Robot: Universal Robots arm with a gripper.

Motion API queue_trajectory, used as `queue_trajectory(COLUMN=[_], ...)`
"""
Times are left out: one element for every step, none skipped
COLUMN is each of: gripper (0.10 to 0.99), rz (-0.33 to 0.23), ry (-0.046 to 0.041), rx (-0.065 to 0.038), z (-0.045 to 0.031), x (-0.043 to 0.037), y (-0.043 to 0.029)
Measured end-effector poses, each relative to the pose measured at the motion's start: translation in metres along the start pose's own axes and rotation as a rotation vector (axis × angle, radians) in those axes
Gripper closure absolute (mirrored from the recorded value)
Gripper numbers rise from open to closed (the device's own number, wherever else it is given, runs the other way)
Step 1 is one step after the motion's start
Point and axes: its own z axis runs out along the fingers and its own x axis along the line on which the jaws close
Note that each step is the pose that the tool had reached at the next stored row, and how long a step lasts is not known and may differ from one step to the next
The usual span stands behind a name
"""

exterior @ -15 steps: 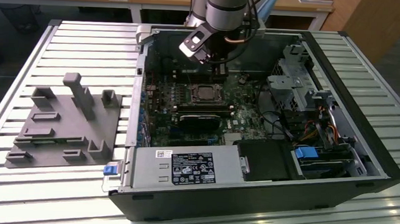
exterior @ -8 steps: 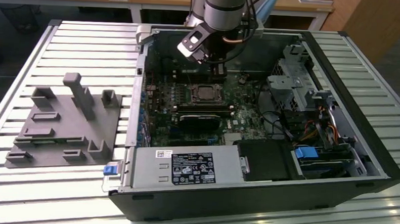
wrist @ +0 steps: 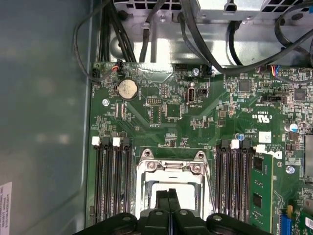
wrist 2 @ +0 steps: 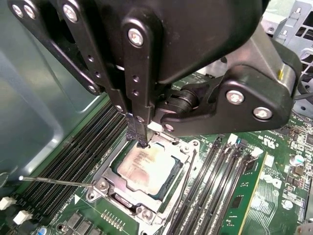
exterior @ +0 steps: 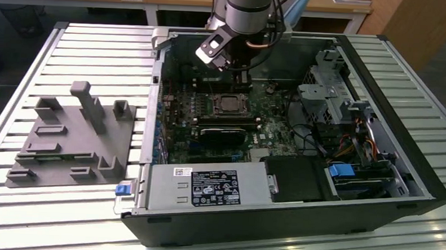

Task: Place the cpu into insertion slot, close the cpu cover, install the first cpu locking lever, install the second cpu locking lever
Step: 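Close the cpu cover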

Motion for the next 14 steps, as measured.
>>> queue_trajectory(gripper=[0.969, 0.969, 0.969, 0.969, 0.969, 0.969, 0.969, 0.969, 0.969, 0.969, 0.969, 0.969, 0.969, 0.969], rz=[0.0, 0.0, 0.0, 0.0, 0.0, 0.0, 0.0, 0.0, 0.0, 0.0, 0.0, 0.0, 0.0, 0.0], ry=[0.0, 0.0001, 0.0, 0.0, 0.0, 0.0, 0.0, 0.0, 0.0001, 0.0, 0.0, 0.0, 0.0, 0.0], rx=[0.0, 0.0, 0.0, 0.0, 0.0, 0.0, 0.0, 0.0, 0.0, 0.0, 0.0, 0.0, 0.0, 0.0], z=[0.0, 0.0, -0.0001, -0.0001, -0.0001, -0.0001, -0.0002, -0.0002, -0.0002, -0.0002, -0.0002, -0.0002, -0.0002, -0.0002], x=[0.0, 0.0, 0.0, 0.0001, 0.0001, 0.0001, 0.0001, 0.0001, 0.0001, 0.0001, 0.0001, 0.0001, 0.0001, 0.0001], y=[-0.0007, -0.0014, -0.0021, -0.0027, -0.0033, -0.0038, -0.0042, -0.0046, -0.005, -0.0053, -0.0056, -0.0059, -0.0062, -0.0064])
